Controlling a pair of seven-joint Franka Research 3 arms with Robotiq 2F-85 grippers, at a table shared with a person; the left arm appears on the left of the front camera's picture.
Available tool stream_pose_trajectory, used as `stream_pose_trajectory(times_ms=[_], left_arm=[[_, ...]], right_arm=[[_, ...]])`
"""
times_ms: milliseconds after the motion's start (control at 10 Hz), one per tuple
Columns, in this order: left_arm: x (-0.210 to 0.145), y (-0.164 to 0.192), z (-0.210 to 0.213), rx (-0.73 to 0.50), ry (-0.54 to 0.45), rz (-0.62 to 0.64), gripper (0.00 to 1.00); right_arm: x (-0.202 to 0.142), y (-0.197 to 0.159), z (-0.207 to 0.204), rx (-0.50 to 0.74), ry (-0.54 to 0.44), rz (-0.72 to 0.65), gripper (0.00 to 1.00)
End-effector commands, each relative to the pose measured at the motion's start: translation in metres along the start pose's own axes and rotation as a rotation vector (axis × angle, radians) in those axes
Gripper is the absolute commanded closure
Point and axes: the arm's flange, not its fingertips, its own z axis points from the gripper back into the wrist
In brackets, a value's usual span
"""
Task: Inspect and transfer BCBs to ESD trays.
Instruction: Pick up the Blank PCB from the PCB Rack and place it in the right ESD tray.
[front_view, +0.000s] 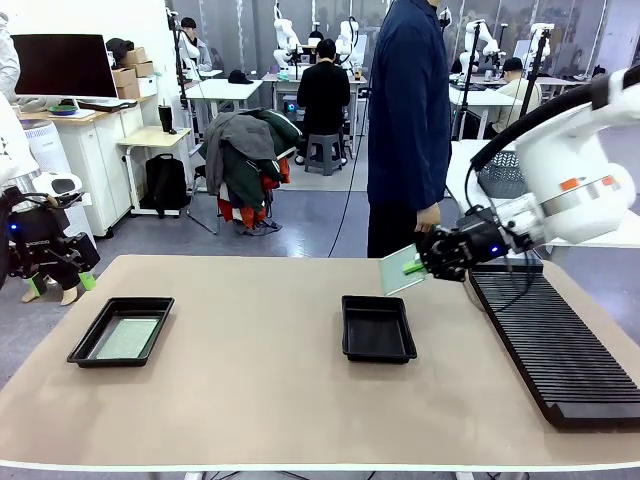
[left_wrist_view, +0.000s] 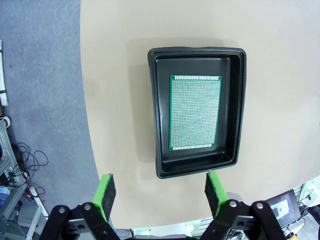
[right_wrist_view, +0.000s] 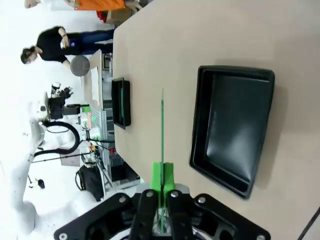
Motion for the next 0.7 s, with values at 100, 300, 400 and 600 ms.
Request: stream_pose_trajectory(times_ms=[100, 300, 400, 600], left_arm=[[0.000, 0.000, -0.001, 0.003, -0.004, 0.001, 0.05], [0.000, 0.000, -0.001, 0.003, -0.004, 0.001, 0.05], [0.000, 0.000, -0.001, 0.003, -0.004, 0.001, 0.05], [0.000, 0.000, -0.001, 0.003, -0.004, 0.001, 0.05]], right_arm=[[0.000, -0.023, -0.049, 0.014, -0.034, -0.002, 0.98], [0.000, -0.035, -0.068, -0.008, -0.041, -0.012, 0.98], [-0.001, -0.039, -0.074, -0.018, -0.040, -0.011, 0.98], [0.001, -0.046, -0.086, -0.030, -0.028, -0.014, 0.98]])
